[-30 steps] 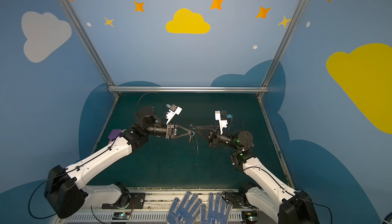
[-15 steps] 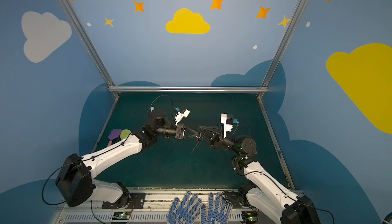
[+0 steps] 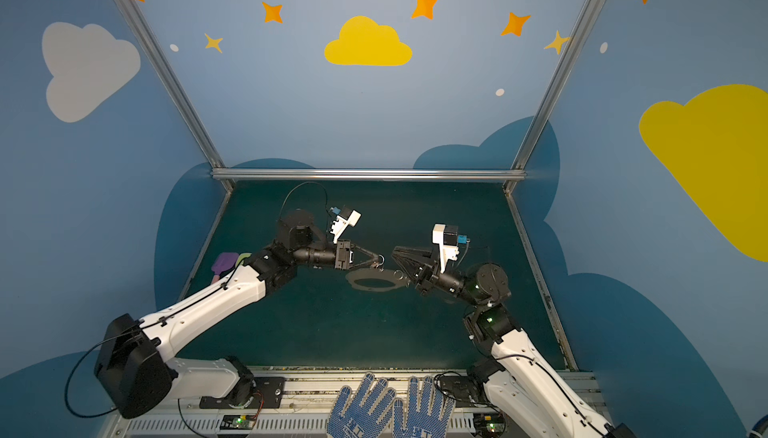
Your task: Put the keys on the keyring
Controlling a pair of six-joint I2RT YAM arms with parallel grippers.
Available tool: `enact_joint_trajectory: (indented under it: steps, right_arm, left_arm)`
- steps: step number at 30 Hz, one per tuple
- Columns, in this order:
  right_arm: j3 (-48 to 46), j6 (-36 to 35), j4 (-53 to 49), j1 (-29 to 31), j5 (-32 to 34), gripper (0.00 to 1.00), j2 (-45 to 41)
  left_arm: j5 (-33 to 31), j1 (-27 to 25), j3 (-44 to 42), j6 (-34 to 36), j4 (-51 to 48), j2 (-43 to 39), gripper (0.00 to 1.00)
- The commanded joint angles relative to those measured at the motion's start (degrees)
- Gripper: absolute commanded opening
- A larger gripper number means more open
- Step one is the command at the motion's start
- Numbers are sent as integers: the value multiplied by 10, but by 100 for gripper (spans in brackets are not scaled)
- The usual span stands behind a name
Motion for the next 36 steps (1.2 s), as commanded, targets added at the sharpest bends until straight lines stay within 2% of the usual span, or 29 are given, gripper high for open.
enact_joint_trajectory:
  steps: [1, 5, 13, 17, 27, 30, 33, 36]
  right_arm:
    - [15, -30, -90, -6, -32, 32, 20]
    - [22, -44, -79, -6, -71, 39, 63]
    - [29, -110, -76, -5, -53, 44, 73]
    - [41, -103, -69, -5, -105, 44, 86]
    - [52, -64, -22, 2, -187, 45, 127]
    - [55, -61, -14, 8, -195, 43, 132]
    - [54, -60, -5, 12, -192, 36, 131]
    - [61, -60, -5, 18, -198, 19, 135]
  left_arm:
    - [13, 9, 25, 29, -13, -8, 4]
    - [27, 9, 36, 34, -15, -4, 4]
    - [63, 11, 41, 49, -18, -11, 4]
    - [79, 11, 40, 47, -7, -13, 4]
    - [76, 10, 33, 33, 22, -21, 4]
    - [78, 11, 28, 27, 34, -23, 4]
    - [80, 11, 27, 23, 37, -23, 4]
    - [72, 11, 21, 19, 43, -28, 4]
